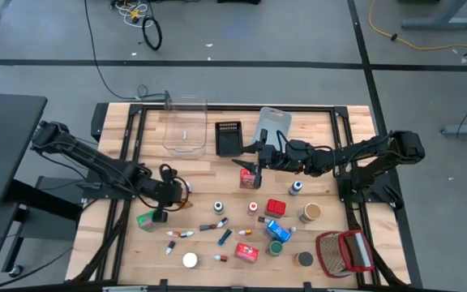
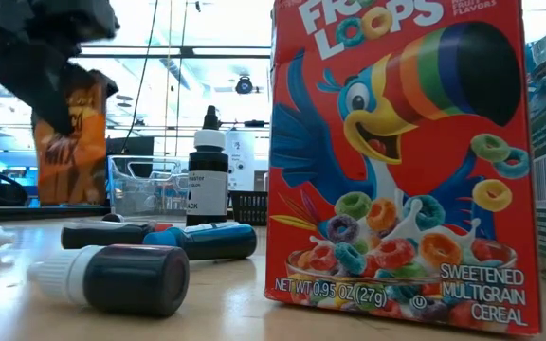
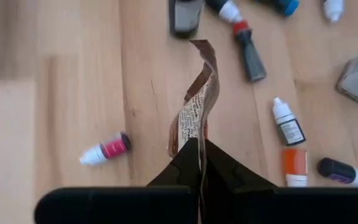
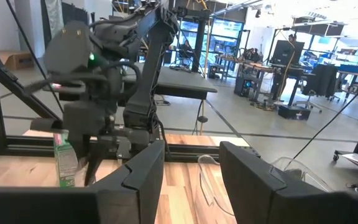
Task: Pick & Place Kitchen Items
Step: Put the orange seasoning pack into the transparent bin
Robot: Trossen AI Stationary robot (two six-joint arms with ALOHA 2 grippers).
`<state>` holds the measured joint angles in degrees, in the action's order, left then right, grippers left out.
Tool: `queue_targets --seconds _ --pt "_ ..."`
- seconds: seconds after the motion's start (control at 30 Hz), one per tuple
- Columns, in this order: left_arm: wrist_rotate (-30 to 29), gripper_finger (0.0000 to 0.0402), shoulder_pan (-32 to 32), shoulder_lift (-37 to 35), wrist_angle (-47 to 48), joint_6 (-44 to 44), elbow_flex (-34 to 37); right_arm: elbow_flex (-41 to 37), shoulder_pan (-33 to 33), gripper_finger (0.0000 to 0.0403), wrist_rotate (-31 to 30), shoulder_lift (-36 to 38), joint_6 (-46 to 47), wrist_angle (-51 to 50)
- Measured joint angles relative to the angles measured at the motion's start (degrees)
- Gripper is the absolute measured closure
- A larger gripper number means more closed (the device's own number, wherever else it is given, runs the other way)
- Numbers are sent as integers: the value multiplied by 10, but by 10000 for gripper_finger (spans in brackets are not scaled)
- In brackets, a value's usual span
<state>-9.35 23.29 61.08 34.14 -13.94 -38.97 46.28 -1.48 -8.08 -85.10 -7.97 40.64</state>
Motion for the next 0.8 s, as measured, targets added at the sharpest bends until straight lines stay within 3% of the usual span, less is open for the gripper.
queue_targets --seconds 0.23,0.4,0.8 --pt "-6 395 -1 0 37 117 -88 0 0 238 0 0 0 0" --pt "-20 393 -16 0 88 145 -150 0 0 238 0 0 0 0" --pt "-40 392 -89 0 195 267 -250 0 0 238 0 0 0 0"
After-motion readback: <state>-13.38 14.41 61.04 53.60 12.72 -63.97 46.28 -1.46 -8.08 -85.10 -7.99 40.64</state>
